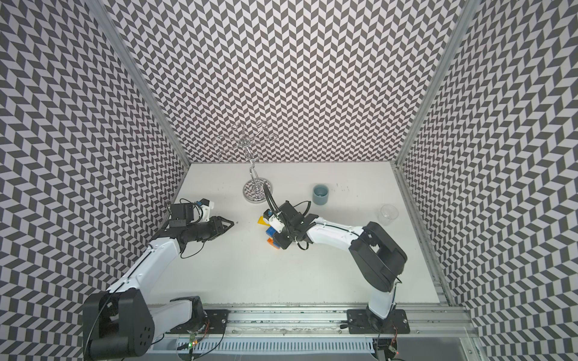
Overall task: Assemble the letter s with lego
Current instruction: Assemble the lego brick with the lego brick.
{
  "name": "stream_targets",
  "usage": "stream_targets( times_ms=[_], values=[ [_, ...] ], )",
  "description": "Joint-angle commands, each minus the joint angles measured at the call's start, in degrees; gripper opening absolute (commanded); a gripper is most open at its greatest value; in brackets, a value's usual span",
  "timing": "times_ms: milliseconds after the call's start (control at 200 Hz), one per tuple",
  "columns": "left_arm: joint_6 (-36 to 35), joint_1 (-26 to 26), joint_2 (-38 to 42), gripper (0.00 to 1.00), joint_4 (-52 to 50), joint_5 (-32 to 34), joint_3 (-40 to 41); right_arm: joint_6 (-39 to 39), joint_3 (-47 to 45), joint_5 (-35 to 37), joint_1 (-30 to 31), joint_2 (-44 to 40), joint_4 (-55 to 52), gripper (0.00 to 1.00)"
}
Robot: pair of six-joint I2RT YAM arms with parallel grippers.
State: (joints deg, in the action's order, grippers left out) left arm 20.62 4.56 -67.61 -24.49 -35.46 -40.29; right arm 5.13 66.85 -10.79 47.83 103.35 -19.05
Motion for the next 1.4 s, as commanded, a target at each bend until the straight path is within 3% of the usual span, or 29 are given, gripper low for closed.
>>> stream_targets(
  times_ms=[0, 1397],
  values=[
    [-0.45, 0.45, -0.28, 0.43, 0.75, -0.64, 0.57, 0.52, -0.22, -0.63, 0.06, 1.09, 0.33, 0.19],
    [-0.18, 0.45, -0.55, 0.43, 0.72, -0.28, 0.6, 0.41, -3.57, -2.59, 0.14, -1.48, 1.19, 0.18]
  ],
)
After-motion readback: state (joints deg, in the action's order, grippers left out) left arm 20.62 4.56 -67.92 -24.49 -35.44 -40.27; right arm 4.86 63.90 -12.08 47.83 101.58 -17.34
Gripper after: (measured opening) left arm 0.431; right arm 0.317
